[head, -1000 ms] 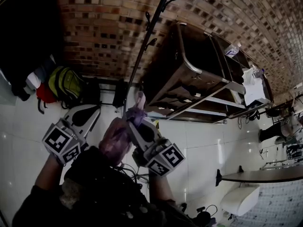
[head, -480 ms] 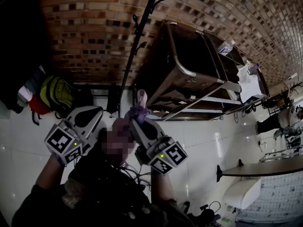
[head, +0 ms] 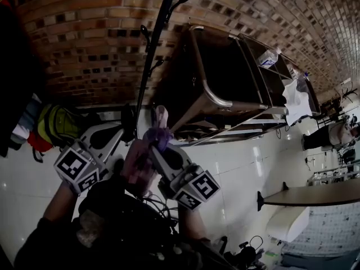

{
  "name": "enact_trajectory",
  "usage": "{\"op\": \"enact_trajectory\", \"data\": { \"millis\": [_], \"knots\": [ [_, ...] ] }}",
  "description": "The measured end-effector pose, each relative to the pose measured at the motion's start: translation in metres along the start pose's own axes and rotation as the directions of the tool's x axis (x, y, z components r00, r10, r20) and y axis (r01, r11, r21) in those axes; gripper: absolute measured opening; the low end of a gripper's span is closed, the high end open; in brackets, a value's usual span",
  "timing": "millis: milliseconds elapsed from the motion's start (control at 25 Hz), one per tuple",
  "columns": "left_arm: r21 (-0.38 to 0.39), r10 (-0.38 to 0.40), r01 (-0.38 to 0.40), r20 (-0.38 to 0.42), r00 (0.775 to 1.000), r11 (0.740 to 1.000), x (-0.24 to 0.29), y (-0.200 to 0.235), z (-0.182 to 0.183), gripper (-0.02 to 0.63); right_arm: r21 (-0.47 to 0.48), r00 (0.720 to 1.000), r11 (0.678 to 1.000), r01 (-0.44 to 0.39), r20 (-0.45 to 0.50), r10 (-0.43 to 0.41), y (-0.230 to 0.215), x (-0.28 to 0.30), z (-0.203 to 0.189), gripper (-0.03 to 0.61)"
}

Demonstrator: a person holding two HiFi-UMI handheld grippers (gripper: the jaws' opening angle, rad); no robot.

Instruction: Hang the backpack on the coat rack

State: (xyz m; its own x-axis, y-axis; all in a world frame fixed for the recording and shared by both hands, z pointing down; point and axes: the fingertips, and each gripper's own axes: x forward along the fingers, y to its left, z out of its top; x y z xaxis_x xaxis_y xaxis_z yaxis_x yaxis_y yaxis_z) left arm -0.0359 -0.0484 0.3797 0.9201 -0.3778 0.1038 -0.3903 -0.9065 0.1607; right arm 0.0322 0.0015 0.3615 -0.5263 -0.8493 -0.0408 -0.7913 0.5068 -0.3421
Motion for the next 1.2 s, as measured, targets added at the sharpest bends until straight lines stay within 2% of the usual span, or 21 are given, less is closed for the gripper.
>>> {"op": "enact_trajectory", "data": {
  "millis": [320, 720, 960, 1200],
  "knots": [
    [-0.012, -0.039, 0.039, -0.022, 0.999, 0.999, 0.052, 0.050, 0.012, 0.036, -0.007, 0.998, 0.999, 0.042, -0.041, -0.042, -0.053, 0.044, 0.015, 0.061],
    [-0.038, -0.061, 0.059, -0.041, 0.997, 0.998, 0.085, 0.101, 0.015, 0.037, 0.035, 0.995, 0.995, 0.095, -0.017, -0.094, -0.109, 0.083, 0.029, 0.061],
    [-0.051, -0.072, 0.070, -0.043, 0.996, 0.996, 0.103, 0.132, 0.017, 0.035, 0.022, 0.992, 0.993, 0.119, -0.043, -0.118, -0.135, 0.104, 0.033, 0.061],
    [-0.066, -0.115, 0.113, -0.036, 0.993, 0.991, 0.122, 0.156, 0.023, 0.036, -0.007, 0.985, 0.987, 0.162, -0.052, -0.162, -0.158, 0.121, 0.045, 0.061]
  ]
}}
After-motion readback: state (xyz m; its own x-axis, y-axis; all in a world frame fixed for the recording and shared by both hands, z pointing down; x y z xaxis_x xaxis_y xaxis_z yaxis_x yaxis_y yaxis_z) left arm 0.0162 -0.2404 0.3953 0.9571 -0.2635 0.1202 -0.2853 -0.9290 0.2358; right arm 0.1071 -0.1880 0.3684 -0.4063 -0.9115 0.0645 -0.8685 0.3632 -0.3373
